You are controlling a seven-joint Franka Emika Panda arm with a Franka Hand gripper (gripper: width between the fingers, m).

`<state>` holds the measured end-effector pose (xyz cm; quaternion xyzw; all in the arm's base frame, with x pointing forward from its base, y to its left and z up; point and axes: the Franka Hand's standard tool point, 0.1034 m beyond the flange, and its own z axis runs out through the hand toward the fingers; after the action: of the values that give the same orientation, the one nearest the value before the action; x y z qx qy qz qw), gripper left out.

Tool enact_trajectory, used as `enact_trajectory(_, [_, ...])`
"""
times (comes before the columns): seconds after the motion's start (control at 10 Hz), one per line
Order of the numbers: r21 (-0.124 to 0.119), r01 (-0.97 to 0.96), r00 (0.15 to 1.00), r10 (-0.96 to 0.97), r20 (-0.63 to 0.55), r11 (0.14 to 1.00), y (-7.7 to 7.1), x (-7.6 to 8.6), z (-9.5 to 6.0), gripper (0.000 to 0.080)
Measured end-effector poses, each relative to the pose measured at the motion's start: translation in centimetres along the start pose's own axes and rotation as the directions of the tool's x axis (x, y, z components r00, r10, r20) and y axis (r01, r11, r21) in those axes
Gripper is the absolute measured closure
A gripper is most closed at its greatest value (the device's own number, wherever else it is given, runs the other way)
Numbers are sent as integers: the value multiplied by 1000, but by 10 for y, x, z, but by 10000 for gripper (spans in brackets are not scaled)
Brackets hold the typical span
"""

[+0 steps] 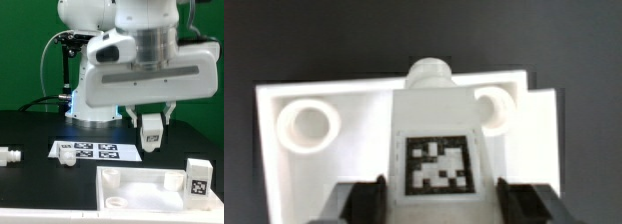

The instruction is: Assemble square table

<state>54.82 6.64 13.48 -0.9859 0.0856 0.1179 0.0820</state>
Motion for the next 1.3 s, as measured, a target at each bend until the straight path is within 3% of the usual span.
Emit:
enact_trajectory(0.4, [-13,43,965,-45,-258,999,2,14,-2,515])
enact_trajectory(0.6, [-35,113,925,-118,-362,993,21,51,-25,515])
enact_trajectory(0.7, [-67,141,889,-156,-431,988,28,69,-34,515])
enact_trajectory(0.8, [-93,139,836,-167,-522,986,29,76,-42,515])
enact_trajectory(0.9, [-106,131,799,-168,-578,986,24,66,-40,515])
enact_trajectory(1.1, [-135,126,760,-183,-623,983,32,70,-38,515])
enact_trajectory(1.3, [-145,126,771,-188,-608,981,41,77,-27,515])
